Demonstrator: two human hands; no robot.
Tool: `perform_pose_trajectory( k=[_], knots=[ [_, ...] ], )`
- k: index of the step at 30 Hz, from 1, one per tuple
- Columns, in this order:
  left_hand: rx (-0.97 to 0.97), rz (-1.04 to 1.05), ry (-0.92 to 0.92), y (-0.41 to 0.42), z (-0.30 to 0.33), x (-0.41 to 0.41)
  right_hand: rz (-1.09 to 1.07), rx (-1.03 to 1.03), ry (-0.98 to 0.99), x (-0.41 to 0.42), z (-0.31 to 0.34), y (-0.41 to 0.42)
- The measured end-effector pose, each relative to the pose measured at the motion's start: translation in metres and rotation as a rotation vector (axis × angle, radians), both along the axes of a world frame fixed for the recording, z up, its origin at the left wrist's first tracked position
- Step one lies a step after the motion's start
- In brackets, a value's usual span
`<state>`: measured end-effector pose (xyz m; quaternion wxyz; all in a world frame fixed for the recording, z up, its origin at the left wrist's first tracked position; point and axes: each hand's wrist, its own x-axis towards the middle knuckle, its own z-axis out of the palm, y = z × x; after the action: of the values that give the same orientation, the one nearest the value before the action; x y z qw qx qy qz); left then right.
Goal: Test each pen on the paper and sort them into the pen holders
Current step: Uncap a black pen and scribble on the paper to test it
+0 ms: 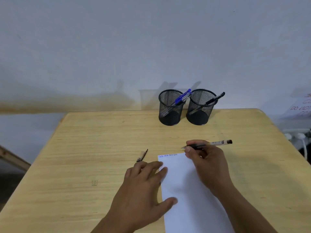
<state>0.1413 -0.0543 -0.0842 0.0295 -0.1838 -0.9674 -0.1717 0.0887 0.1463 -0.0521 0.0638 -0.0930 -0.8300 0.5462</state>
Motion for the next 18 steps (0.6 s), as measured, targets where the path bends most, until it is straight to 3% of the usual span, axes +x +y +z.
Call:
perform_pose_trajectory(
  k=[18],
  knots=[
    [0.012,0.025,-0.061,0.001,0.003,-0.003,-0.001,0.145,-0.008,-0.003,-0.014,0.000]
  ],
)
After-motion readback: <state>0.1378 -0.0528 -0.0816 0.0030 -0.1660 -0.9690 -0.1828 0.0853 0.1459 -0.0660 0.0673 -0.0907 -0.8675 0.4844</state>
